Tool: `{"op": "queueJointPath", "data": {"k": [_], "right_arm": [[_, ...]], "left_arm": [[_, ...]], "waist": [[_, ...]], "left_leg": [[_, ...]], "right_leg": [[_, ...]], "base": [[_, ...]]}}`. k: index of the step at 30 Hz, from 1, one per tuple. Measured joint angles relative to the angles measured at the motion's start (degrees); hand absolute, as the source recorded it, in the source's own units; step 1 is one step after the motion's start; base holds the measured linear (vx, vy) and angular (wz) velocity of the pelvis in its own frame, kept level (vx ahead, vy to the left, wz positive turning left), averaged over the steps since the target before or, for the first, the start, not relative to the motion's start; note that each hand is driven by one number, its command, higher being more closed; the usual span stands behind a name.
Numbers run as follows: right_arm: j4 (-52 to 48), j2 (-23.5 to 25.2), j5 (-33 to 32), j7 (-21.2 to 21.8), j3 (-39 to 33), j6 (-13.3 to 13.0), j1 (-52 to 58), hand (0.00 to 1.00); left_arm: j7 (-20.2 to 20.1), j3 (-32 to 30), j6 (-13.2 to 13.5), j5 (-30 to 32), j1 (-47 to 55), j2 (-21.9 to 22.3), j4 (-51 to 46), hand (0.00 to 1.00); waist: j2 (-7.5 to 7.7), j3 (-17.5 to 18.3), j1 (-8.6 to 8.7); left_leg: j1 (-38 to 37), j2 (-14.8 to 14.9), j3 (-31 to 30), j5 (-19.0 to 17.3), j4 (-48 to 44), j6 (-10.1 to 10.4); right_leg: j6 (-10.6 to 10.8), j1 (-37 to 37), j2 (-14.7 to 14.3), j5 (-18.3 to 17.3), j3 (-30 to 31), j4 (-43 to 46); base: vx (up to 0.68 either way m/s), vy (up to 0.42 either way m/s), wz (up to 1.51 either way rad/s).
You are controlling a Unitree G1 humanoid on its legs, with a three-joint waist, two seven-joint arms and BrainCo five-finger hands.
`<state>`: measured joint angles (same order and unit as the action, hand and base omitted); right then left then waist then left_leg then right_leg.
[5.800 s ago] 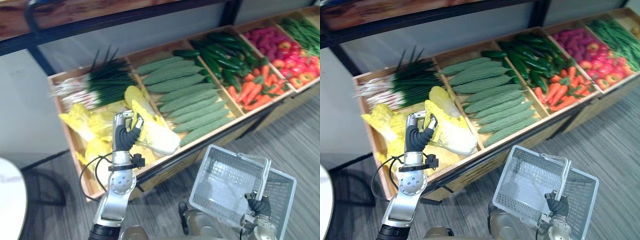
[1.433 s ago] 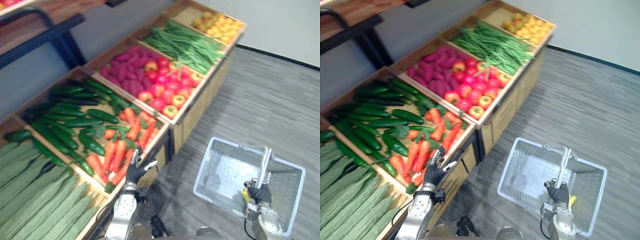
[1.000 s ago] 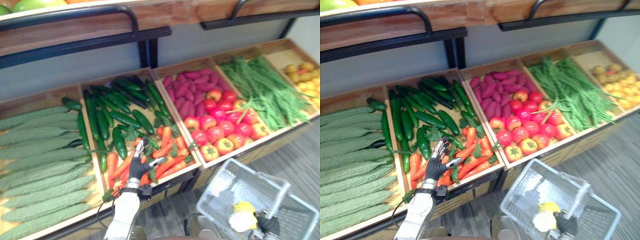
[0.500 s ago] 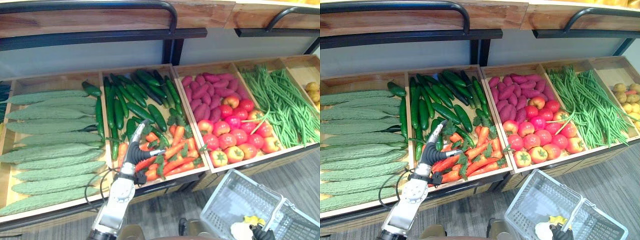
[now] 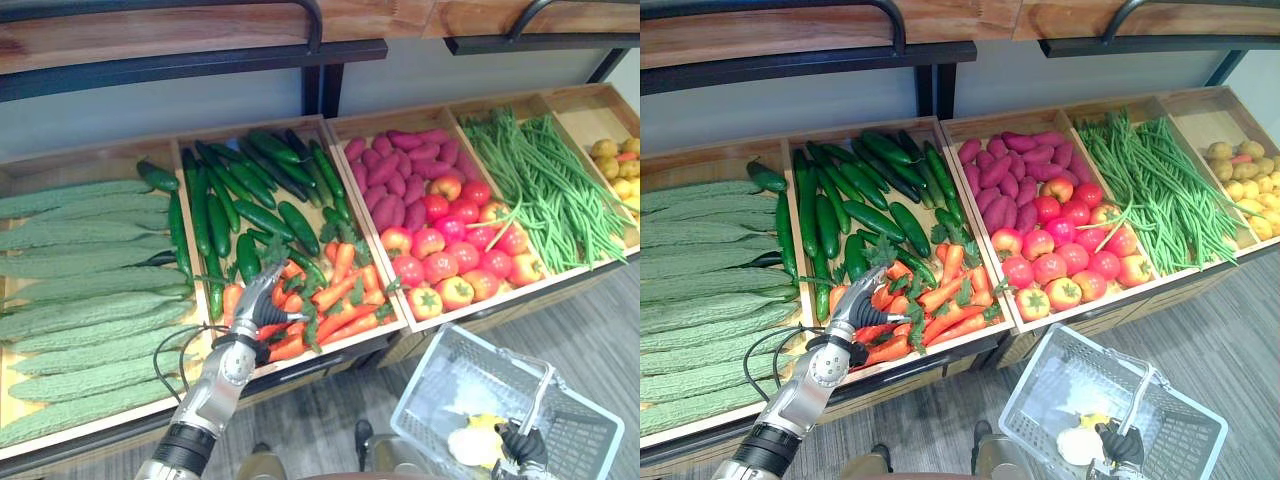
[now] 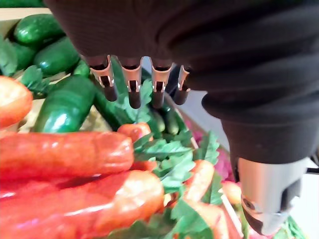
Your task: Pick vegetable in the basket
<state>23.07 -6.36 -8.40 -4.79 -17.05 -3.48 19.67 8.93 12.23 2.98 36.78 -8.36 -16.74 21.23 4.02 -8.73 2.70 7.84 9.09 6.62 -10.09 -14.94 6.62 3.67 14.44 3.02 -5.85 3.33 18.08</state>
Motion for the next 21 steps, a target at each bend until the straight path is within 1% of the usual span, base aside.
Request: {"op": "queueJointPath", "data": {"k": [3,5,6,7,11,13,18,21], "right_arm": [[-1.5,-0.44,-0.02,-0.02,0.04,0.04,-1.17,1.0],[-2.3,-0.44,-0.02,-0.02,0.12,0.04,-1.43,1.0],[-2.79,-0.49,-0.04,-0.05,0.12,0.03,-1.55,1.0],[-3.25,-0.52,-0.04,-0.09,0.11,0.03,-1.61,1.0],[-4.17,-1.13,-0.07,-0.12,0.16,0.01,-1.82,1.0],[-4.19,-1.37,-0.08,-0.13,0.19,-0.03,-2.47,1.0],[-4.22,-1.39,-0.61,-0.21,1.12,-0.19,-2.43,1.0],[-4.29,-1.38,-0.63,-0.21,1.26,-0.5,-2.59,1.0]], "left_arm": [[1.11,-0.04,-0.68,1.32,-4.79,0.84,4.4,0.0],[1.64,0.04,-0.74,2.37,-6.73,0.94,6.77,0.0],[2.76,0.08,-0.7,3.47,-8.72,0.86,8.2,0.0],[3.17,0.07,-0.62,4.38,-9.95,0.72,9.03,1.0],[4.01,0.03,-0.76,6.31,-14.31,0.77,11.2,1.0],[4.01,-0.21,-1.27,6.66,-17.01,0.71,12.14,1.0],[3.93,-0.51,-1.43,6.45,-17.84,0.72,12.48,1.0],[3.99,-0.66,-1.62,5.32,-17.44,0.63,12.15,1.0]], "waist": [[0.04,-2.93,0.11],[0.07,-3.99,0.3],[0.16,-4.34,0.23],[0.28,-4.5,0.05],[0.37,-5.78,0.08],[0.44,-6.8,0.17],[0.47,-7.14,0.51],[0.47,-8.15,1.05]], "left_leg": [[0.92,0.07,0.07,0.18,-0.32,0.26],[1.03,0.28,0.15,0.16,-0.68,0.26],[1.72,0.6,0.4,0.15,-1.3,0.27],[2.01,0.73,0.66,0.15,-1.41,0.28],[1.95,0.83,0.75,0.15,-1.59,0.28],[1.84,0.83,1.04,0.14,-1.57,0.28],[2.13,0.8,1.28,0.16,-1.12,0.28],[2.09,0.74,1.23,0.27,-1.05,0.38]], "right_leg": [[-0.01,0.9,-0.11,0.52,0.22,0.03],[-0.02,0.98,-0.3,0.56,0.32,0.13],[-0.07,1.59,-0.54,0.68,0.43,0.26],[-0.12,2.0,-0.71,0.77,0.68,0.34],[-0.18,2.04,-0.91,0.97,1.0,0.37],[-0.12,2.08,-0.94,1.21,1.33,0.26],[-0.11,2.74,-0.99,1.36,1.61,0.13],[-0.11,2.74,-0.99,1.36,1.65,0.13]], "base": [[-0.06,-0.024,-0.06],[-0.02,-0.021,-0.05],[-0.01,-0.027,-0.1],[-0.01,-0.027,-0.1],[-0.02,-0.016,-0.06],[-0.04,-0.005,-0.06],[-0.01,-0.004,-0.03],[0.0,0.0,0.0]]}}
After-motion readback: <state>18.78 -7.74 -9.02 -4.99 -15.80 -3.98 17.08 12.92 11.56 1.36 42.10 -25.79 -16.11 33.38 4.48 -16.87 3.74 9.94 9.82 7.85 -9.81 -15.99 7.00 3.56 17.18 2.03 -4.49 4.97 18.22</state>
